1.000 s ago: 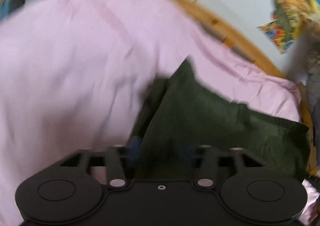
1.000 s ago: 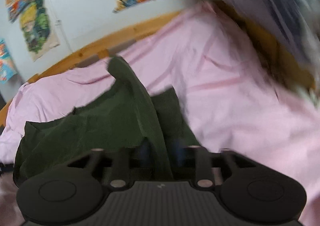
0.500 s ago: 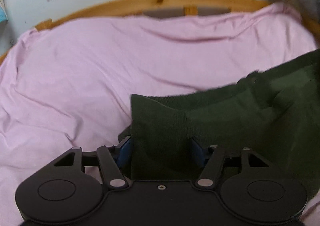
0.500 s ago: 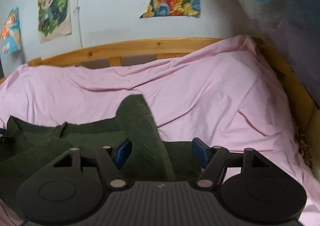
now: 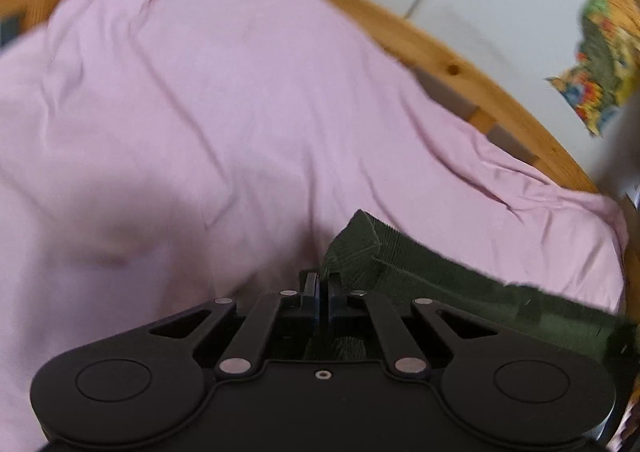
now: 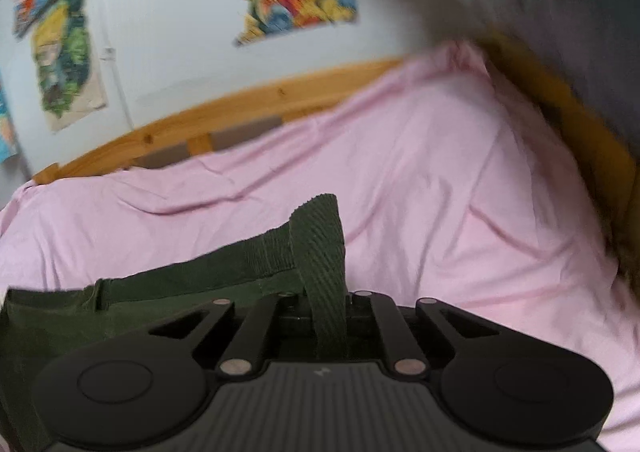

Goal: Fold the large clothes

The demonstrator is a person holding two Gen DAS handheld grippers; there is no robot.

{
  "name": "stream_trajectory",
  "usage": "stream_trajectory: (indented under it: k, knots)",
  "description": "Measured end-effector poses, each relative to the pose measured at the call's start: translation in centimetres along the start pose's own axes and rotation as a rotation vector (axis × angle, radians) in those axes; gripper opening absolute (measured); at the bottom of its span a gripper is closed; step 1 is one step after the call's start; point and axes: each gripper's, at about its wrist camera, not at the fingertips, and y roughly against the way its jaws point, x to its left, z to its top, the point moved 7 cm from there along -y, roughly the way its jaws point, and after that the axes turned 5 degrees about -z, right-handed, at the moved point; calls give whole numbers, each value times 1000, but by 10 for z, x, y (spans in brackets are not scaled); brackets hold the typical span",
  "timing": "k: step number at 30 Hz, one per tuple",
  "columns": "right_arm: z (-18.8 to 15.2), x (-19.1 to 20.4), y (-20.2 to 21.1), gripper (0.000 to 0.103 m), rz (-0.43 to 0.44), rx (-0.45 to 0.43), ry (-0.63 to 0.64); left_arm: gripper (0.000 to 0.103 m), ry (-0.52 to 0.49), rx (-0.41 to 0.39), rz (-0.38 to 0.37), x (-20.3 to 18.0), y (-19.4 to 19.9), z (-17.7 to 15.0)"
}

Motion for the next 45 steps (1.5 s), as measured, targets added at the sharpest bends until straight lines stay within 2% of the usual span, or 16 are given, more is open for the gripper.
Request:
stream_trajectory:
  k: [4, 5, 7, 9, 11, 12, 13, 15, 18, 22, 24, 31, 37, 40, 43, 45]
  knots:
    - [-8, -12, -24, 10, -25, 69, -33, 5, -15, 44, 39, 4, -18, -5]
    - [-7, -13, -24, 17, -27, 64, -31, 7, -29, 48, 45, 3, -17, -5]
    - [-5, -12, -15, 32, -31, 34, -20, 27, -70, 42, 72, -1, -12, -5]
    - [-4, -10, -3, 76, -28, -6, 3, 39, -99, 27, 90, -4, -3, -6]
    - [-3, -7, 11, 90, -20, -48, 34, 59, -109, 14, 89, -8, 5, -9]
    - [-4, -5, 17, 93, -19, -63, 57, 74, -119, 4, 90, -12, 10, -10]
    - [-4, -2, 23, 94, -25, -73, 84, 83, -129, -12, 97, -15, 14, -12]
    - [-6, 8, 38, 103, -43, -109, 152, 89, -149, -37, 107, -20, 25, -18]
    - [-12, 35, 64, 103, -53, -186, 277, 100, -148, -38, 124, -30, 35, -32]
    - [-27, 76, 90, 103, -65, -264, 361, 102, -133, -56, 143, -46, 51, -54]
    - [-37, 96, 94, 103, -55, -272, 377, 102, -131, -54, 141, -54, 54, -65]
    - [-64, 154, 64, 103, 20, -220, 388, 102, -194, 2, 151, -69, 52, -84]
    - [-69, 183, 33, 103, -29, -246, 472, 102, -188, 27, 161, -61, 41, -85]
    - [-77, 185, 19, 103, -87, -259, 508, 102, -187, 27, 156, -51, 38, -85]
    - [-95, 184, 3, 103, -120, -255, 545, 102, -176, 15, 119, -38, 40, -87]
    - [-109, 184, -3, 103, -124, -293, 568, 102, -151, -4, 79, -27, 46, -90]
